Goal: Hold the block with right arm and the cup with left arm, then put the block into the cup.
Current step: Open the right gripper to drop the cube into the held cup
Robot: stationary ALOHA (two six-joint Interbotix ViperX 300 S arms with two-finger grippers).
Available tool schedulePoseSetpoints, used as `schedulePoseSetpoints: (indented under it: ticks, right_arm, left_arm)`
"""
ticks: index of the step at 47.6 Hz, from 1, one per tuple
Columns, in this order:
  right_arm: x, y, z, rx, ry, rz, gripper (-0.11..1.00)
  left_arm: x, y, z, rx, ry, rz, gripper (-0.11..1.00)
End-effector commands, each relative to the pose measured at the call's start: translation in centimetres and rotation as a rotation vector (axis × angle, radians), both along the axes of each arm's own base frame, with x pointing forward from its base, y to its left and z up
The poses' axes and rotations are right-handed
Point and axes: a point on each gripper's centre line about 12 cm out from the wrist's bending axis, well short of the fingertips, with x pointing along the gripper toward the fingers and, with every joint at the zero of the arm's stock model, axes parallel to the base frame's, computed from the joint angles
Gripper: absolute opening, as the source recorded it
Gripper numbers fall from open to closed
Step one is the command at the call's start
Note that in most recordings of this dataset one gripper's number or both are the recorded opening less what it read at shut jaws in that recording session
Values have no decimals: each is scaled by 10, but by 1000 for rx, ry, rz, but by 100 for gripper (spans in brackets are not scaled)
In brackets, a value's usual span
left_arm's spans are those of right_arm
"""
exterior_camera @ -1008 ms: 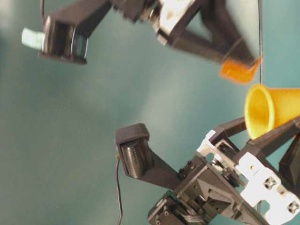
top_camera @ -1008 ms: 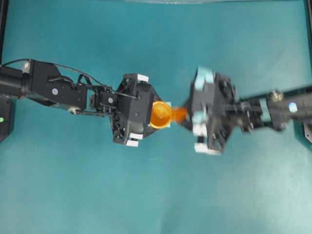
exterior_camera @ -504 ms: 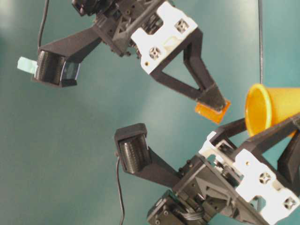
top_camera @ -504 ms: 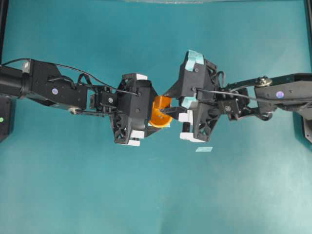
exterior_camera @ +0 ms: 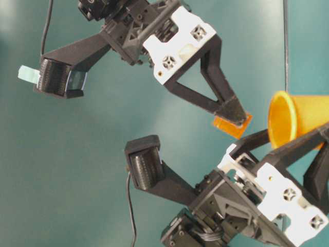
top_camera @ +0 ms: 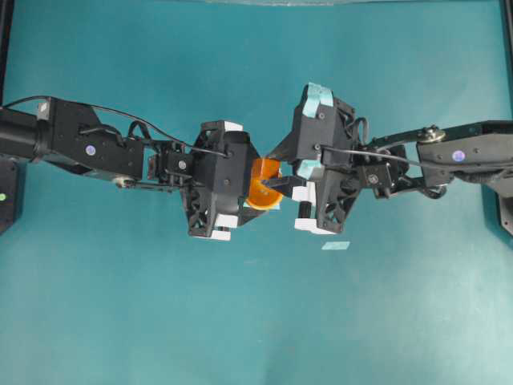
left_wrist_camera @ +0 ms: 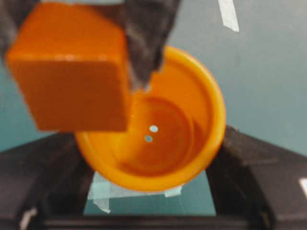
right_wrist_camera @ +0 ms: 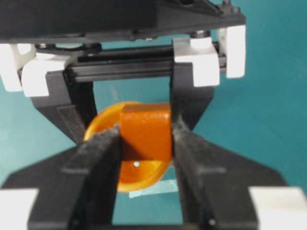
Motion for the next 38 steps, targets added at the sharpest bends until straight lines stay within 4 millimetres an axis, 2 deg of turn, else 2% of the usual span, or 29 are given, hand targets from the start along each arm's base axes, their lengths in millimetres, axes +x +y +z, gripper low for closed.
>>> schedulePoseSetpoints:
  ticks: [1,5,9,38]
  right_arm:
    - [5,6,18,6,-58,22,43]
    - [4,9,17,9,-56,25,59]
    - [4,10,17,11,-52,26,66]
    - [4,10,17,11,-53,26,64]
  left_arm:
    - [6,0,14,-2,-44,2,68]
    - [6,1,15,-2,-46,3,68]
    - [6,1,14,-2,-44,3,68]
    - [6,0,15,-2,-48,2,68]
